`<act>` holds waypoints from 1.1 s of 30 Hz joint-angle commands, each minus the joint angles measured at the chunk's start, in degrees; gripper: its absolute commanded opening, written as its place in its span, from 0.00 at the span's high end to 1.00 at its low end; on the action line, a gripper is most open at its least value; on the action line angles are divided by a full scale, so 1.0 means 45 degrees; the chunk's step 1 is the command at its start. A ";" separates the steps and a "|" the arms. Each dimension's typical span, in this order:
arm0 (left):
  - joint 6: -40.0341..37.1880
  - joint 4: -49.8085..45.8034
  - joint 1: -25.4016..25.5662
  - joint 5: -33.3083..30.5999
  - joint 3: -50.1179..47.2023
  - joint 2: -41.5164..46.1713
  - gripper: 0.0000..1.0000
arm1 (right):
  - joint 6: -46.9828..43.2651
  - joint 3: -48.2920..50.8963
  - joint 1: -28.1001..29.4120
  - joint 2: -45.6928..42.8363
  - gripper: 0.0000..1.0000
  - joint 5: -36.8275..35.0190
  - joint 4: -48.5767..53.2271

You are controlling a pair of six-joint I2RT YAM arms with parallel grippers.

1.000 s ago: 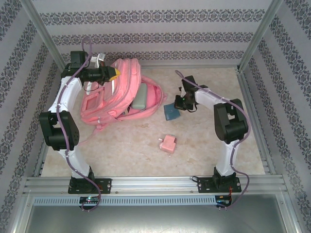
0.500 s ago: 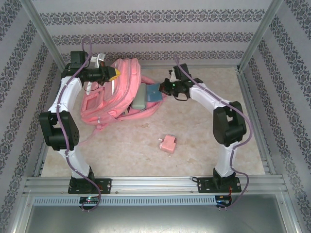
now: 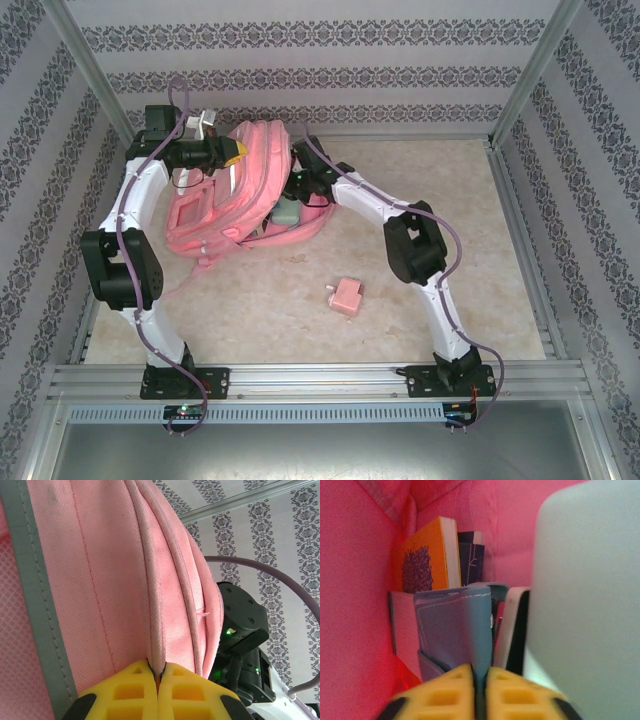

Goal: Pack books, pencil case, and school supplies into a backpack

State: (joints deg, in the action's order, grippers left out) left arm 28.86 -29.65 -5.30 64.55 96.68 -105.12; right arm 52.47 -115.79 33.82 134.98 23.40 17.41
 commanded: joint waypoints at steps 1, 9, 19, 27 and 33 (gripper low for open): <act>-0.0513 0.0310 0.0089 0.0715 0.0399 0.0390 1.00 | 0.0151 -0.1204 0.0062 0.0366 0.60 -0.0332 0.0678; -0.0712 0.0236 0.0103 0.0523 0.0360 0.0313 1.00 | -0.1279 0.0111 -0.0196 -0.1429 0.40 -0.1481 0.1399; -0.0481 0.0886 0.0104 0.0313 -0.0187 0.0358 1.00 | -0.2212 0.5359 -0.0563 -0.5518 0.39 -0.2816 0.2181; -0.1119 -0.0298 0.0088 -0.0681 -0.0100 0.0509 1.00 | -0.2908 0.9307 -0.0622 -0.8641 0.30 -0.3130 0.3618; -0.1160 -0.0854 0.0220 -0.1354 0.0229 0.0440 1.00 | -0.2849 1.1429 -0.0467 -1.0711 0.22 -0.4177 0.5255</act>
State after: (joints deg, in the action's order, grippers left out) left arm 26.50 -31.16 -4.40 60.69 95.59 -105.08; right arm 40.18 -67.75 31.27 91.20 8.34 36.21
